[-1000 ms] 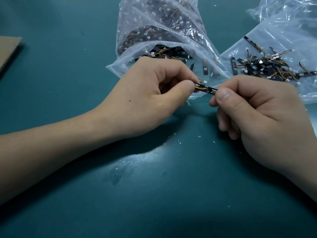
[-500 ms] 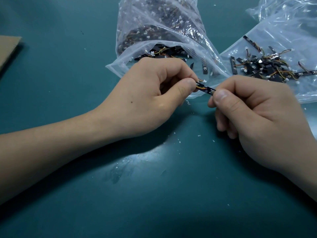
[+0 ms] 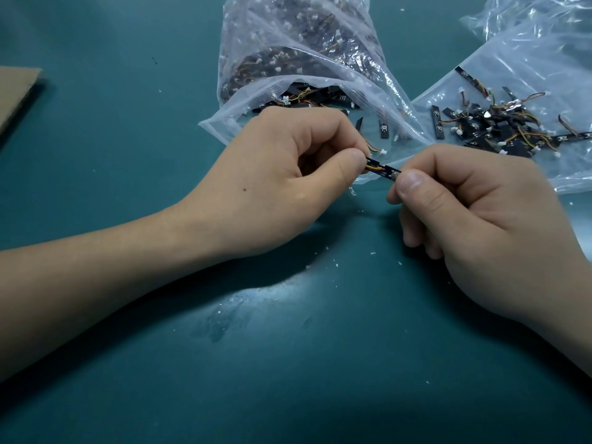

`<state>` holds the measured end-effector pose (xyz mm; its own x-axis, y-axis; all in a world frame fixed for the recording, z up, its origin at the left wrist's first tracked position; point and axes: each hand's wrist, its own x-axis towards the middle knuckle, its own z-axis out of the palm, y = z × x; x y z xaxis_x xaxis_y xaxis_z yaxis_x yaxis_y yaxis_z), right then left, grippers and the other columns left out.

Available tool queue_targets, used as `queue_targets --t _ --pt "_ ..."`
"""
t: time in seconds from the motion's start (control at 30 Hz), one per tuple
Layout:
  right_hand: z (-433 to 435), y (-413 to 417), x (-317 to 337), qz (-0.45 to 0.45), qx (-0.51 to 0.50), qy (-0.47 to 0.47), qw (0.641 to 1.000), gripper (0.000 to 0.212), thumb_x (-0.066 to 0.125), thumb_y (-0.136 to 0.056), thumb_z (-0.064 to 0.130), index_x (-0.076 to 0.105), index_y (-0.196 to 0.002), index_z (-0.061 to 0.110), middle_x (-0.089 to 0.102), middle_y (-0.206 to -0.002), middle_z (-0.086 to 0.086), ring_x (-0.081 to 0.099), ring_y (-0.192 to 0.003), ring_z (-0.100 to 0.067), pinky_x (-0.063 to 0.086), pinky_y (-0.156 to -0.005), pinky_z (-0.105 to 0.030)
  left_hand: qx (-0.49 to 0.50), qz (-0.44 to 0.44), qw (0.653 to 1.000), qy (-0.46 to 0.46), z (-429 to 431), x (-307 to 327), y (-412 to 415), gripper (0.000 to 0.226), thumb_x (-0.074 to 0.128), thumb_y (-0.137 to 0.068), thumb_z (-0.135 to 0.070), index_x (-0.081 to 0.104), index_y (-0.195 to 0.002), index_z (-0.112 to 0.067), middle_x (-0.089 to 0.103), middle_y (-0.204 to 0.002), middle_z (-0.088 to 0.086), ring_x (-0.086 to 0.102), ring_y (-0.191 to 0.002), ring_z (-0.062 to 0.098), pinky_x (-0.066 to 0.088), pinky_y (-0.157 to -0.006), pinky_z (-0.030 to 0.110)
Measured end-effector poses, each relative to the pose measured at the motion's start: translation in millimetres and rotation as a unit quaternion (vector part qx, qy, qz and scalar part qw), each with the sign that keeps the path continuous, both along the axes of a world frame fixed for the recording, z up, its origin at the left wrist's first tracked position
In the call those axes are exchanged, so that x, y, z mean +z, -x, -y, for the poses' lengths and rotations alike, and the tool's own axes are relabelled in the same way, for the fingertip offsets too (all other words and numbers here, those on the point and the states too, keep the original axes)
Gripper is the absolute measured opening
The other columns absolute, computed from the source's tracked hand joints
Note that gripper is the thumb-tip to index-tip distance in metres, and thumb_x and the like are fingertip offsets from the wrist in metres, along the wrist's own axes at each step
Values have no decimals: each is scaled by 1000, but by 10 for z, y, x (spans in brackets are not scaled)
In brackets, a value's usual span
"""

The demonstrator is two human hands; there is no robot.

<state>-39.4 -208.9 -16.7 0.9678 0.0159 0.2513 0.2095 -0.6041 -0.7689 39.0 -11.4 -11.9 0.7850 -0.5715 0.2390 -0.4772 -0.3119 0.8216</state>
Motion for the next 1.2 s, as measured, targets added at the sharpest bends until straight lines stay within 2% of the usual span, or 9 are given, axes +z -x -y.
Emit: queue_targets --t 0.37,0.7,0.8,0.87,0.93,1.07,1.17,1.2 --pt "-9 11 0 -2 2 13 1000 24 55 -102 29 65 -80 24 66 -62 7 59 -52 -13 37 -50 -12 -7 -8 1000 0 -3 24 18 16 60 -97 -12 67 -83 -12 49 -57 -17 42 -51 2 31 -53 10" --pt "-16 14 8 -4 0 25 1000 24 56 -100 30 64 -79 25 67 -63 8 60 -53 -15 38 -50 -13 -1 23 999 -23 -4 -6 6 16 62 -98 -12 69 -85 -16 51 -57 -16 45 -52 2 32 -54 8" --pt "-13 14 5 6 -10 6 1000 25 55 -102 29 63 -78 26 66 -62 7 59 -51 -15 38 -50 -14 -13 17 1000 2 -4 -9 5 11 61 -100 -16 71 -104 -19 63 -66 -13 51 -54 2 39 -57 11" --pt "-9 10 3 11 -19 -12 1000 26 55 -102 29 63 -77 26 66 -61 6 58 -50 -17 38 -50 -15 -15 9 1000 21 -3 -13 -3 24 60 -101 -17 64 -125 -19 67 -71 -8 54 -55 3 42 -59 13" --pt "-13 3 -2 12 -25 -16 999 26 55 -101 29 63 -76 25 66 -60 5 58 -50 -18 38 -50 -15 -10 10 999 40 -8 -19 -12 29 60 -101 -15 61 -130 -17 67 -71 -7 53 -55 3 40 -59 13" --pt "-18 2 -2 7 -22 -16 1000 26 56 -99 27 63 -75 24 66 -59 6 57 -48 -16 38 -48 -14 10 32 998 45 -6 -27 0 20 63 -100 -15 68 -119 -17 67 -68 -3 52 -54 7 38 -56 14" --pt "-1 4 7 7 -10 -23 1000 26 56 -99 26 64 -75 23 65 -58 5 55 -47 -17 38 -48 -15 20 38 999 27 -6 -31 -5 14 64 -100 -18 74 -108 -21 68 -68 -5 59 -57 17 44 -54 21" --pt "3 2 8 8 -7 -23 1000 26 56 -99 26 64 -74 23 65 -58 5 55 -47 -18 38 -48 -16 19 37 999 17 -4 -35 -8 14 63 -100 -18 76 -105 -21 68 -68 -6 59 -57 15 43 -55 19"
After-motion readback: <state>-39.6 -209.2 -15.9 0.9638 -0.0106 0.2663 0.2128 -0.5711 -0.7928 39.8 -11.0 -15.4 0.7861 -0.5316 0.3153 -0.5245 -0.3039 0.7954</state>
